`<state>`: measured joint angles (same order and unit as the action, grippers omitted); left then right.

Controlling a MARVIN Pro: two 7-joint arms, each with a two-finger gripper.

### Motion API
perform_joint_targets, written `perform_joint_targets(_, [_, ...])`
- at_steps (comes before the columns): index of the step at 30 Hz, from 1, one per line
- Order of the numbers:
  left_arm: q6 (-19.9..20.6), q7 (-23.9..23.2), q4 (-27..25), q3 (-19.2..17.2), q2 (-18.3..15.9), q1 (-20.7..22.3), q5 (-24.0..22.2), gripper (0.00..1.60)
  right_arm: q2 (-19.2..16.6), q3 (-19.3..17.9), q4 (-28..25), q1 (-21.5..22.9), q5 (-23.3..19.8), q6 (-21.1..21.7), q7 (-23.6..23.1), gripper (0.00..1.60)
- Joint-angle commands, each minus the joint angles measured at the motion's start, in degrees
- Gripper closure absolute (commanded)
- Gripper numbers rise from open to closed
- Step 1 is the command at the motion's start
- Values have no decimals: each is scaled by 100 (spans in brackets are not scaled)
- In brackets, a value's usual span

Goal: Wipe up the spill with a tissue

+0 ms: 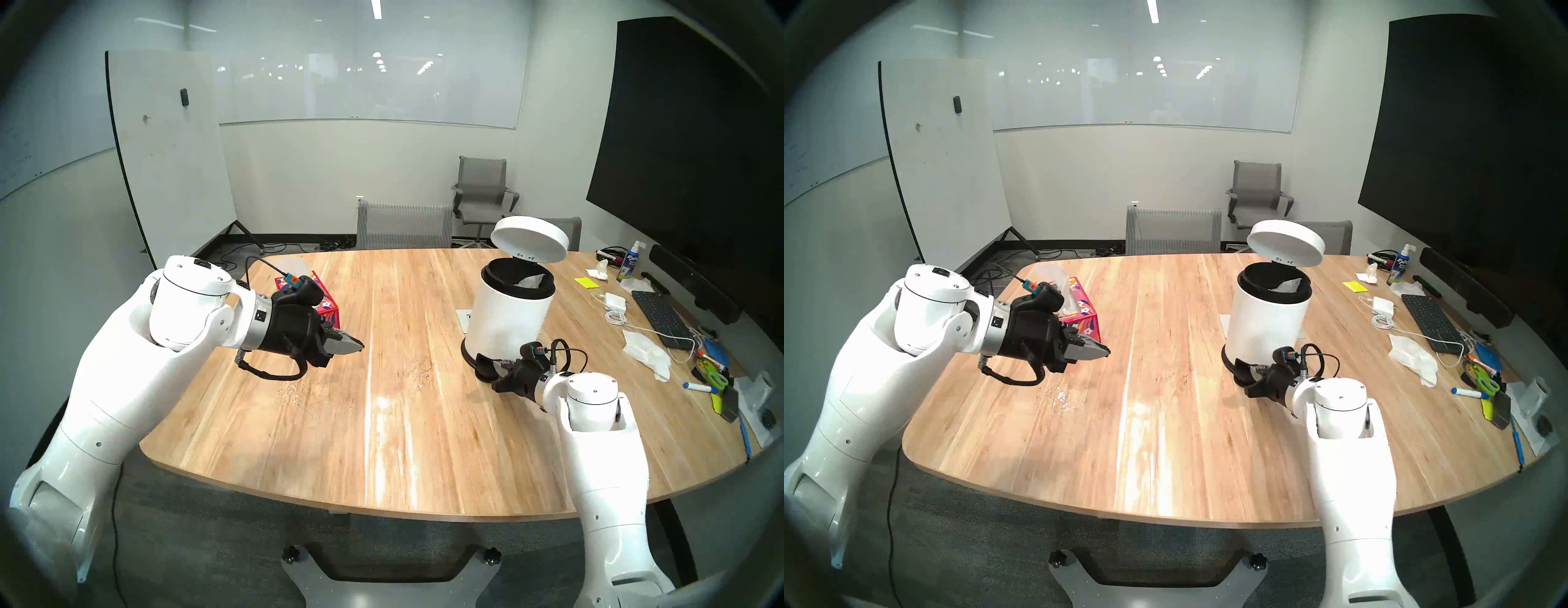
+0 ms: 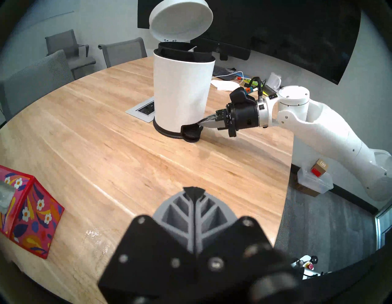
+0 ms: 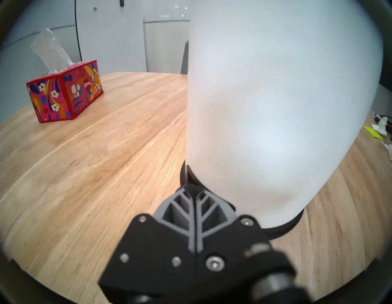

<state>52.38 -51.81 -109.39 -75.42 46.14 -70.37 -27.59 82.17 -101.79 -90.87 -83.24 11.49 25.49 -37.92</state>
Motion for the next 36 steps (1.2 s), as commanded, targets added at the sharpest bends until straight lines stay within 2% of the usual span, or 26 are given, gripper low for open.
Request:
perform_joint_targets(1, [-117, -104, -240, -199, -241, -302, -72, 160, -66, -56, -654, -83, -112, -38, -195, 160])
perform_joint_targets(21, [-585, -17, -121, -503, -372, -969, -33, 160, -183, -538, -2085, -993, -287, 166, -760, 160])
perform_joint_targets(30, [-1030, 313, -65, -654, -181, -1393, -39, 160, -175, -841, -2729, -1462, -344, 433, -966, 160])
perform_joint_targets(36, [-1553, 673, -54, -860, 117, -1779, -86, 160, -96, -1046, -3215, -1845, -360, 650, -1056, 160])
